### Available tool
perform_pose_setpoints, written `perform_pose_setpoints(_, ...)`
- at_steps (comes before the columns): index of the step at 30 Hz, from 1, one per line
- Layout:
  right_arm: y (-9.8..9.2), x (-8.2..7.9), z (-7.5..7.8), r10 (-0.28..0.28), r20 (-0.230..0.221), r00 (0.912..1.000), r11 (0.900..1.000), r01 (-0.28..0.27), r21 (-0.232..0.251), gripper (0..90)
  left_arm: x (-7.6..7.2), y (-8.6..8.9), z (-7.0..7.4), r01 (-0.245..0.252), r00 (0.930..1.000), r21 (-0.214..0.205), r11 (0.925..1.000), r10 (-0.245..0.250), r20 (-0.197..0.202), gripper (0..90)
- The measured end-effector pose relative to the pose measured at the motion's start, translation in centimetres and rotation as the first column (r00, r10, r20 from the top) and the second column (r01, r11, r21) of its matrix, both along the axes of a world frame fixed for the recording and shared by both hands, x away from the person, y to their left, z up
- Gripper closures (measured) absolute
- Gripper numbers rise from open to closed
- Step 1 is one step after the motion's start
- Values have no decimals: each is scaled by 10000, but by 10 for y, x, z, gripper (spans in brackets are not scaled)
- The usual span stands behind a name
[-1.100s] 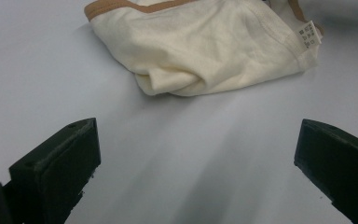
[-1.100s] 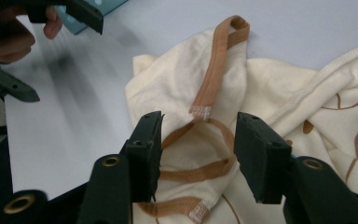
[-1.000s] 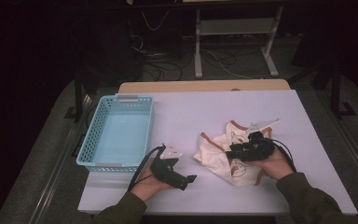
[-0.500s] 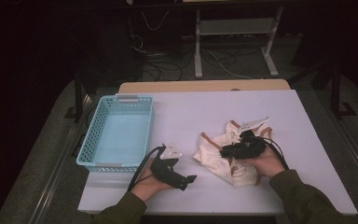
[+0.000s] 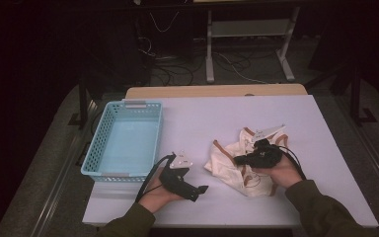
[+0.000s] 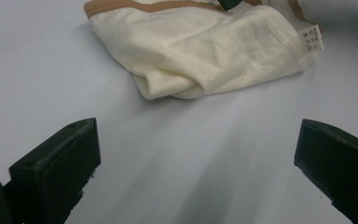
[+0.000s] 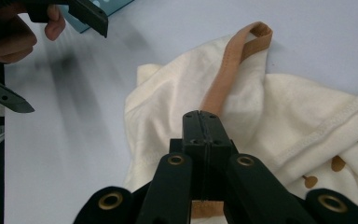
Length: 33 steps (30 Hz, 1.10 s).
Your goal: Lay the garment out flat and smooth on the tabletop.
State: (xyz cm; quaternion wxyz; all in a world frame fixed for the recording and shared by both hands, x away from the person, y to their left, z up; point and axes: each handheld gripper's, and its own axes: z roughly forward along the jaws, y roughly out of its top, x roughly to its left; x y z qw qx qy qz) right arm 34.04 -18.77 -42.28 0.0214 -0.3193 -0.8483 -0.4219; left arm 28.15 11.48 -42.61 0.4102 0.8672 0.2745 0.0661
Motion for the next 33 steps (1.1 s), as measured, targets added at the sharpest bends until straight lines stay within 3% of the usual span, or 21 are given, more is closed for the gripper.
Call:
perform_pose_setpoints(5, -1, 1, 0, -248, -3, 9997, 9997, 248, 16, 703, 0, 0, 0, -21, 10000, -17, 10000, 21, -1, 0)
perform_pose_setpoints(6, -1, 1, -1, -303, -17, 9995, 9995, 303, -21, 703, 1, 2, 1, 127, 9999, 165, 9998, -128, 46, 0)
perform_pose_setpoints(11, 6, -1, -7, 65, -189, 9998, 9992, -73, -403, 680, 1, 2, 1, 117, 9999, 144, 9998, -118, 49, 0)
perform_pose_setpoints(13, 8, -1, -9, 128, -178, 9998, 9984, -137, -553, 680, 0, 0, 0, -56, 10000, -83, 10000, 56, 21, 0)
perform_pose_setpoints(15, 11, -1, -12, 151, -222, 9996, 9961, -170, -871, 726, 1, 2, 1, 125, 9999, 160, 9998, -126, 77, 0)
perform_pose_setpoints(17, 11, -2, -13, 171, -217, 9996, 9952, -191, -959, 722, 1, 2, 1, 99, 9999, 146, 9998, -100, 57, 0)
perform_pose_setpoints(20, 10, -1, -13, 23, -140, 9999, 9951, -37, -988, 626, 1, 2, 1, 104, 9999, 141, 9998, -105, 52, 0)
perform_pose_setpoints(22, 9, -1, -13, -43, -129, 9999, 9950, 30, -1000, 624, 1, 2, 1, 99, 9999, 139, 9999, -100, 58, 0)
perform_pose_setpoints(25, 10, -1, -15, 30, -218, 9998, 9939, -54, -1103, 666, 1, 2, 1, 125, 9999, 153, 9998, -127, 71, 0)
perform_pose_setpoints(27, 12, -2, -18, 141, -280, 9995, 9926, -174, -1204, 722, 0, 0, 0, -50, 10000, -75, 10000, 50, 33, 0)
perform_pose_setpoints(33, 15, -4, -18, 547, -276, 9981, 9910, -576, -1212, 885, 1, 2, 1, 84, 9999, 90, 9999, -84, 61, 0)
